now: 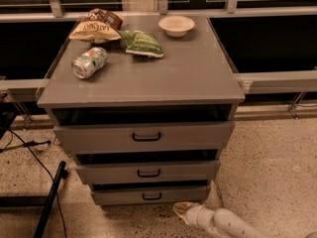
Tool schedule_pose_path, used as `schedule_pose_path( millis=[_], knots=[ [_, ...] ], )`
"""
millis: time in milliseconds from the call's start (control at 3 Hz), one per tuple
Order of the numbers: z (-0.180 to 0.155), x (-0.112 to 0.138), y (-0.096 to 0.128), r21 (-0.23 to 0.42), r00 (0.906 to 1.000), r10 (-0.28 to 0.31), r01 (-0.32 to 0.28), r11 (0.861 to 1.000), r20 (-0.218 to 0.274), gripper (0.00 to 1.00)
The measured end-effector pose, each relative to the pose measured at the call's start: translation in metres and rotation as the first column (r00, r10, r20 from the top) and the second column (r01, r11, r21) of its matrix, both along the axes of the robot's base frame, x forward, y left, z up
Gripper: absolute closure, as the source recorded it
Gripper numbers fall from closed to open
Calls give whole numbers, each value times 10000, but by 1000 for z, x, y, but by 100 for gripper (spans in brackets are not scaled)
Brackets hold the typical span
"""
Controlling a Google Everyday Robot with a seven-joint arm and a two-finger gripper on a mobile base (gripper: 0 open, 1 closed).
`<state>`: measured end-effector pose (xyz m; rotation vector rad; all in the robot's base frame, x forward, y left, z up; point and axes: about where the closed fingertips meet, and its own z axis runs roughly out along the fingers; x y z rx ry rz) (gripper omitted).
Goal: Close bottom drawer
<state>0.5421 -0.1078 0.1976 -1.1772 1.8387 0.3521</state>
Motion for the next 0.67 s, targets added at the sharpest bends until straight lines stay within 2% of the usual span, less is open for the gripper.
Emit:
schedule_pose_path(
  millis=[333,667],
  knots=[
    [7,-38,-15,-140,9928,789,-804,9967,-899,100],
    [6,-41,-17,-191,9919,840,-862,9961,-952,82]
  ],
)
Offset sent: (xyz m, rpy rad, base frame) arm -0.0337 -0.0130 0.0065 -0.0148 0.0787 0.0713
